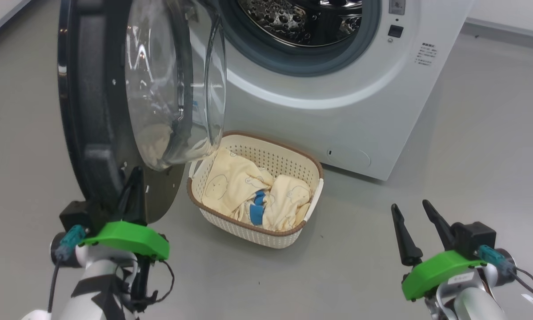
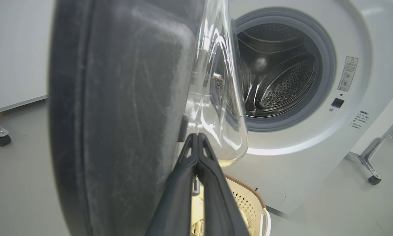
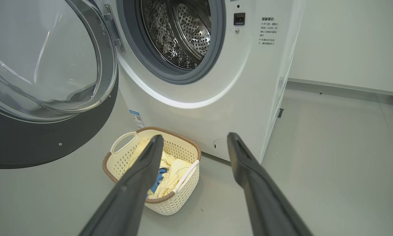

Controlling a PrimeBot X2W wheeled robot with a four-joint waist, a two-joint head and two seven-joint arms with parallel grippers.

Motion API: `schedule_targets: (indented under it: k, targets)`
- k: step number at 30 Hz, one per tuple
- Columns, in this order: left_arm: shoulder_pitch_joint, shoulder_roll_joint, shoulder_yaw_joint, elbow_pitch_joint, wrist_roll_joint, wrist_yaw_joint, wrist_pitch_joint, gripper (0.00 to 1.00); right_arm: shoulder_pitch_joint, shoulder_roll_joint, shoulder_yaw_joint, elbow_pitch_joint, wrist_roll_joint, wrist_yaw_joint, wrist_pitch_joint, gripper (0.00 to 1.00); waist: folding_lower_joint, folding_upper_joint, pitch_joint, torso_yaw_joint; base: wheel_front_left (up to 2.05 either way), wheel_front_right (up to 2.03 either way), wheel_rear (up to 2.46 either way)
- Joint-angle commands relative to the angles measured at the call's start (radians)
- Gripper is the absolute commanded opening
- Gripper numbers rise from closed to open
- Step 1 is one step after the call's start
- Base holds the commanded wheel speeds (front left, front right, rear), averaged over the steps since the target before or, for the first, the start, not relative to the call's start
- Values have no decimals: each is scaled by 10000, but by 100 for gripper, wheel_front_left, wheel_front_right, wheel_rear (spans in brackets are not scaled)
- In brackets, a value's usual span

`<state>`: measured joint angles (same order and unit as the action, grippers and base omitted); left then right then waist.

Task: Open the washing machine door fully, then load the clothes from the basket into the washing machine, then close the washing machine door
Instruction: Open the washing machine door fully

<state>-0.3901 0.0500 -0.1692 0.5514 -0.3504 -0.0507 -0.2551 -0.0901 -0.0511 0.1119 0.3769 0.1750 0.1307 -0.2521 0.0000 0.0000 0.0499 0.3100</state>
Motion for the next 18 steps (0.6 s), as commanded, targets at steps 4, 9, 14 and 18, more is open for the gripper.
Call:
schedule_targets:
  k: [4,9,14,18]
  targets:
    - [-225,462,1054,-548,209,93,-66,0,-676,9,229,-283,-78,0,-97,100,0,0,381,72,0,0,0]
    - [-207,560,1726,-882,342,88,-66,0,-853,-7,278,-260,-180,0,-97,100,0,0,817,123,0,0,0]
    - [-324,642,2439,-1144,397,25,-66,0,-1133,-129,352,-256,-316,0,-97,100,0,0,1418,206,0,0,0]
    - [-499,757,2965,-1276,524,-42,-66,0,-1328,-240,353,-235,-377,0,-97,100,0,0,1825,257,0,0,0]
